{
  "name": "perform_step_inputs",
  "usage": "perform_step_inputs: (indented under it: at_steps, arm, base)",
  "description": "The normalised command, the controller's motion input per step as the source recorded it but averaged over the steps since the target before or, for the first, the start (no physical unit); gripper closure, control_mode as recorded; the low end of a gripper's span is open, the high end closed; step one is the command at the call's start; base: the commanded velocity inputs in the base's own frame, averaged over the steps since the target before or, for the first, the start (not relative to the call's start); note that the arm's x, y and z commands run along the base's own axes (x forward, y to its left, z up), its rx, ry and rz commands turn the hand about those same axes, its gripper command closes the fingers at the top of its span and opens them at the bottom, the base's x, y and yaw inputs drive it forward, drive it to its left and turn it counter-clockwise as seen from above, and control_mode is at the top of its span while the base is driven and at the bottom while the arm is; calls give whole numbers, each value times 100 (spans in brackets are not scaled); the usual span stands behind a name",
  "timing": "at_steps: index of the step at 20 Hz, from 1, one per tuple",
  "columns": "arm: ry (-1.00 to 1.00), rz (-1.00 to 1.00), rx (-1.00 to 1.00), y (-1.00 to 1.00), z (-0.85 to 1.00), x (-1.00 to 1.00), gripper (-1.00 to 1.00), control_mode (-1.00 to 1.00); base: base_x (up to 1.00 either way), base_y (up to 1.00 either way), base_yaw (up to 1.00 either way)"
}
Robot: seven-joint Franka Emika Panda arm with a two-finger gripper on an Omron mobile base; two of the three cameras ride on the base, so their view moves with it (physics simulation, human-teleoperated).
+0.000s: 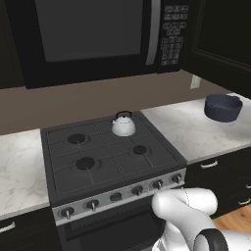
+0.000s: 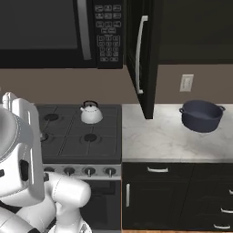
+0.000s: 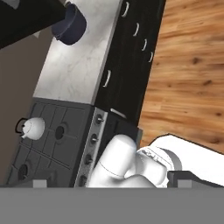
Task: Pick the kettle from the cabinet and place it on a stove burner. Then pick the pot from the counter and place it on another stove burner. Finally, turn both burners on.
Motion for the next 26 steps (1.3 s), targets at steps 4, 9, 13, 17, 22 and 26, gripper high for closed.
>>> perform_step_inputs:
  at_steps: [4, 9, 13, 17, 22, 26]
  arm:
    - [0, 0, 0, 0, 0, 0, -100, 100]
    - [0, 0, 0, 0, 0, 0, -100, 100]
    - [0, 0, 0, 0, 0, 0, -100, 100]
    - [0, 0, 0, 0, 0, 0, -100, 100]
    - [0, 0, 0, 0, 0, 0, -100, 100]
    - [0, 0, 0, 0, 0, 0, -100, 100]
  base:
    - [-59, -18, 0]
    - [-56, -33, -1]
    - [-39, -65, -1]
    - [-20, -74, 0]
    - [-4, -69, 0]
    - [0, -57, 1]
